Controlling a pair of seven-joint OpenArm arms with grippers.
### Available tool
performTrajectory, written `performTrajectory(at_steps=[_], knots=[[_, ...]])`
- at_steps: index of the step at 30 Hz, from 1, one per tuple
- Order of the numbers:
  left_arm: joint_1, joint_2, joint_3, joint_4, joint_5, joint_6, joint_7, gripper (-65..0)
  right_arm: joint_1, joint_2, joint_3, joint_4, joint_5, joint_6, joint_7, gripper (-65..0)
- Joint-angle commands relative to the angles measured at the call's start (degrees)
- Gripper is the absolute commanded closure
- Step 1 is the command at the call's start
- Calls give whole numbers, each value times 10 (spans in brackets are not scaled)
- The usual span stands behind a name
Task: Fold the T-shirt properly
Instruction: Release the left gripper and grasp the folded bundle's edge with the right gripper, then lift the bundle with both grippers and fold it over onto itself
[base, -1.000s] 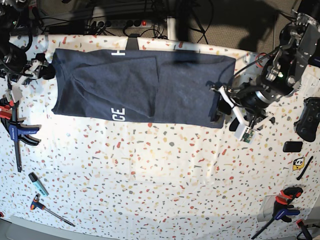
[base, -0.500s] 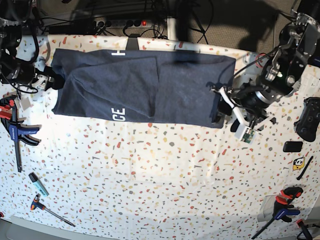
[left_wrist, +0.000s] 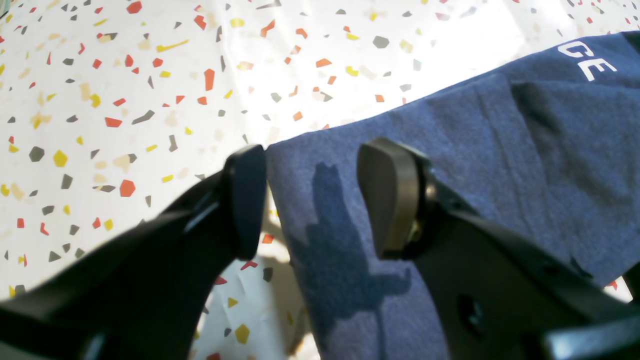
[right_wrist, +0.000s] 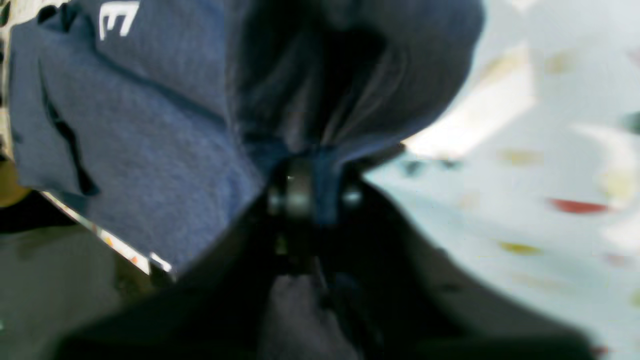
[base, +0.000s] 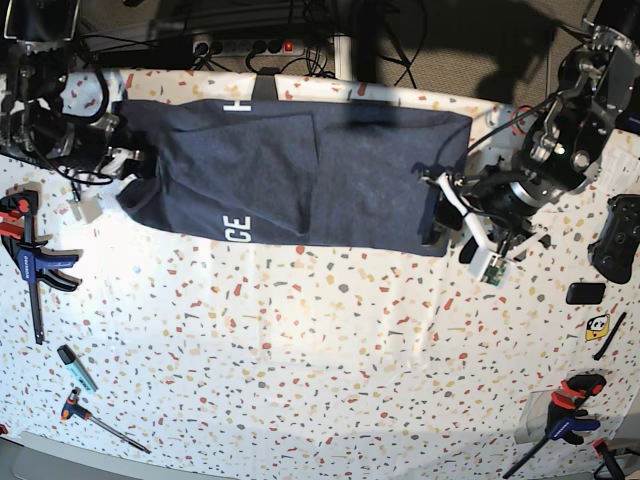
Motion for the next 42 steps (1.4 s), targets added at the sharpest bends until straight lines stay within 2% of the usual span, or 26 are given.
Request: performTrajectory(at_steps=[1, 5, 9, 12, 15, 17, 23, 27, 30, 35, 38, 42], knots=[[-8, -6, -5, 10, 0, 2, -15, -322, -1, 8, 0, 3, -17, 2, -12, 0], [-4, -6, -5, 10, 18, 2, -13, -322, -1, 12, 9, 23, -19, 2, -14, 0], [5, -11, -5, 5, 34, 2, -12, -322, -1, 14, 63, 57, -28, 2, -26, 0], [12, -10, -5, -7, 90, 2, -13, -322, -1, 12, 104, 89, -3, 2, -59, 0], [13, -10, -5, -40, 126, 30, -17, -322, -12, 5, 121, 132, 29, 2, -59, 0], [15, -10, -5, -76, 135, 34, -25, -322, -21, -6, 120, 172, 32, 2, -60, 0], [45, 2, -5, -188, 135, 25, -90, -322, -25, -84, 119, 291, 33, 2, -61, 0], [71, 19, -5, -196, 138, 0, -99, -322, -23, -140, 106, 341, 32, 2, -61, 0], [89, 38, -5, -196, 143, -24, -103, -321, -15, -184, 74, 356, 21, 2, -61, 0], [107, 66, -5, -196, 176, -30, -103, -321, -2, -251, -20, 356, -7, 2, -61, 0], [108, 68, -5, -196, 178, -30, -103, -321, 10, -290, -79, 356, -63, 2, -60, 0], [108, 68, -5, -196, 178, -30, -103, -321, 23, -336, -135, 356, -149, 2, -28, 0]])
